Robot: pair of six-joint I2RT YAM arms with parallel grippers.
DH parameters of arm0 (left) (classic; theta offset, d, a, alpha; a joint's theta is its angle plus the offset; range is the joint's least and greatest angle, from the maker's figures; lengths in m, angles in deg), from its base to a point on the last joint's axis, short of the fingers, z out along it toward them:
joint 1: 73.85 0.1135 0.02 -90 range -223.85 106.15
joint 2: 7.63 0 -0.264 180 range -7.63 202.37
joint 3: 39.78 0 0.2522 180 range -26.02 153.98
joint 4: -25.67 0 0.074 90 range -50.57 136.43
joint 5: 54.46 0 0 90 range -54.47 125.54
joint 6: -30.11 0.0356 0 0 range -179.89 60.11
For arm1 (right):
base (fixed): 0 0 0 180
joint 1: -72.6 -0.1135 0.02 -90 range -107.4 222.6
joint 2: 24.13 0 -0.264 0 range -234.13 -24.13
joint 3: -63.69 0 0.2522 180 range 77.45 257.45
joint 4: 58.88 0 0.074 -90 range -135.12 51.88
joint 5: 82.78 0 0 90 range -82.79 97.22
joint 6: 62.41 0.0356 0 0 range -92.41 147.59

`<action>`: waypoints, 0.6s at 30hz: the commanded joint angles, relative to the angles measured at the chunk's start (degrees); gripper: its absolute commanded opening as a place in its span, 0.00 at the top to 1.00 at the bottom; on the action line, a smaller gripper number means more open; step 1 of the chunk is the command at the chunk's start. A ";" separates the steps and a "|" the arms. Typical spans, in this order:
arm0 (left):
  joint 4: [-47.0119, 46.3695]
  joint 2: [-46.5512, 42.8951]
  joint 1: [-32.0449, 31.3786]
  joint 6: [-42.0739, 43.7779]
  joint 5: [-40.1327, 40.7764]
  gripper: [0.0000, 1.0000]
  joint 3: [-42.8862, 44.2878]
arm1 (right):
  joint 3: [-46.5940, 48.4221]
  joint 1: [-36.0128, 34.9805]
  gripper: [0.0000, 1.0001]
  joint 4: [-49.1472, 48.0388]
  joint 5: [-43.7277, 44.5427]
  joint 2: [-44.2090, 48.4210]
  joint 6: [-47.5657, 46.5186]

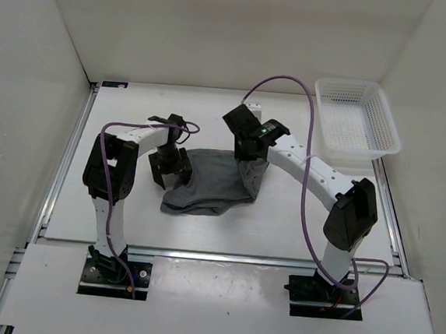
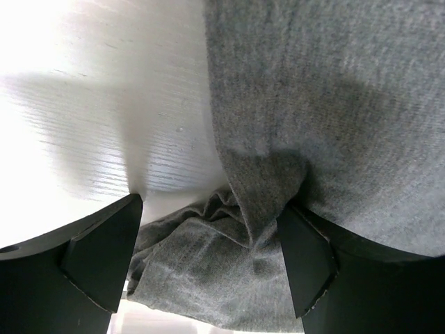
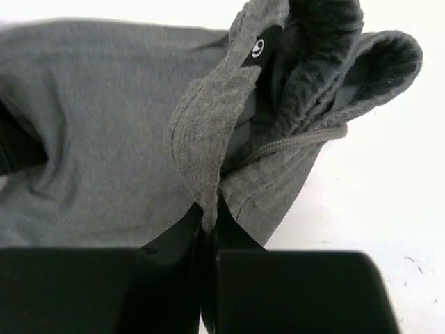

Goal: Fold and stack the shorts
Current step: Fold the shorts

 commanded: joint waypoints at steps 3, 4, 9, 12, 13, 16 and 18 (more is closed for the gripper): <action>-0.46 -3.12 2.57 0.49 7.33 0.12 -0.45 | 2.24 -0.14 0.99 2.66 3.03 -0.31 0.06; 0.24 -3.12 3.19 0.49 8.30 0.13 0.08 | 2.24 -0.14 0.99 2.66 3.03 -0.31 0.06; 1.03 -4.25 6.36 -0.03 11.91 0.15 0.61 | -0.74 -0.14 0.99 2.66 4.26 0.83 0.59; 1.56 -4.96 7.67 0.49 11.91 0.15 1.74 | -1.37 -0.14 0.99 2.66 4.87 1.36 0.59; 2.26 -5.49 7.67 0.49 11.91 0.15 2.45 | -1.89 -0.14 0.99 2.66 5.48 1.88 0.59; 2.79 -7.68 8.47 0.49 11.91 0.15 2.45 | -1.89 -0.14 0.99 2.66 6.02 1.89 0.59; 3.31 -9.70 8.99 0.49 11.91 0.15 2.98 | -1.89 -0.14 0.99 2.66 6.72 1.89 -0.02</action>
